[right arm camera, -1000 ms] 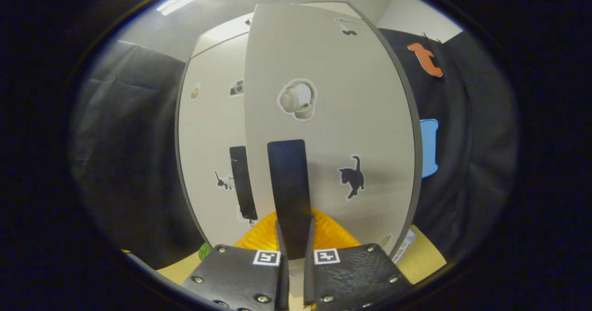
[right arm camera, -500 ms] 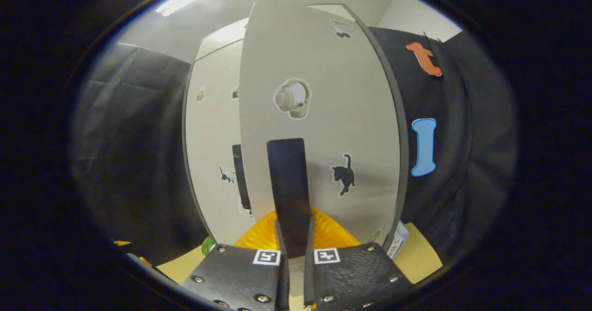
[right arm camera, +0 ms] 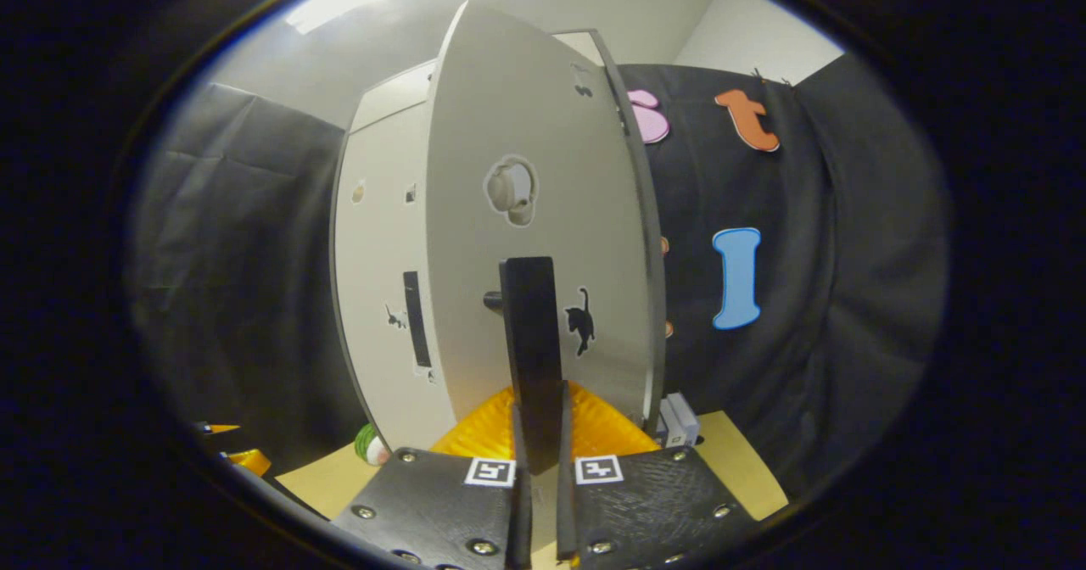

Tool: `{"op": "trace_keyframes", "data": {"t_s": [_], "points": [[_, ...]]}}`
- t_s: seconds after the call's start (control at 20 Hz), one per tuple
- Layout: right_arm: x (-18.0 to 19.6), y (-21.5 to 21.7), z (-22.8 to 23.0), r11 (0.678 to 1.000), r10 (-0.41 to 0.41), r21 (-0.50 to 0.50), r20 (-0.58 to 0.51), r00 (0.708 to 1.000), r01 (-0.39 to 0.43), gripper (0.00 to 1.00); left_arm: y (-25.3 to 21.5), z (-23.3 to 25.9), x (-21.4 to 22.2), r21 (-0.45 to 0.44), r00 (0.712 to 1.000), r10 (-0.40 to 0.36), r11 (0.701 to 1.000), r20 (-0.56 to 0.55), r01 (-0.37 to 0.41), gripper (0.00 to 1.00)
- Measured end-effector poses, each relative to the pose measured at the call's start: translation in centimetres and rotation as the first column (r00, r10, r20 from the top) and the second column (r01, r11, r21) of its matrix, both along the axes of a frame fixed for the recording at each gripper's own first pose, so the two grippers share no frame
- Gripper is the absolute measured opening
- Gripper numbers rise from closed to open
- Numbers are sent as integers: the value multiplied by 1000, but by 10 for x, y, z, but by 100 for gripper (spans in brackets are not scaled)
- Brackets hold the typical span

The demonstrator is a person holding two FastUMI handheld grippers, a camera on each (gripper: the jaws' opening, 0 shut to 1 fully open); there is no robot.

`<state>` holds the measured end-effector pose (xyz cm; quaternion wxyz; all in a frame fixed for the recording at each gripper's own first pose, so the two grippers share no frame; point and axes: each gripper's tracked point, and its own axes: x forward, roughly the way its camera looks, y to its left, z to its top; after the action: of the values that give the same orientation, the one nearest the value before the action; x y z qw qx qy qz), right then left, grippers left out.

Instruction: Open the right door of the double-door shoe cabinet with the right hand, and open the left door with the left hand.

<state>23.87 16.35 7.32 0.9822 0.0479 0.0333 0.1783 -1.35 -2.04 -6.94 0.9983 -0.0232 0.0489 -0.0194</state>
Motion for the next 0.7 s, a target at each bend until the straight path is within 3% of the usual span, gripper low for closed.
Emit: {"op": "trace_keyframes", "data": {"t_s": [0.2, 0.5, 0.7], "points": [[-1, -12, 1, 1000, 20, 0, 13, 1000, -20, 11, -17, 2, -1, 9, 1000, -29, 1000, 10, 29, 96], [4, -34, 1, 999, -31, -29, 28, 999, 32, 11, -29, -4, 3, 11, 999, -50, 999, 1, 50, 96], [20, -82, 2, 979, -190, -69, 40, 981, 193, 2, -30, -9, 6, 8, 999, -49, 999, -17, 49, 96]]}}
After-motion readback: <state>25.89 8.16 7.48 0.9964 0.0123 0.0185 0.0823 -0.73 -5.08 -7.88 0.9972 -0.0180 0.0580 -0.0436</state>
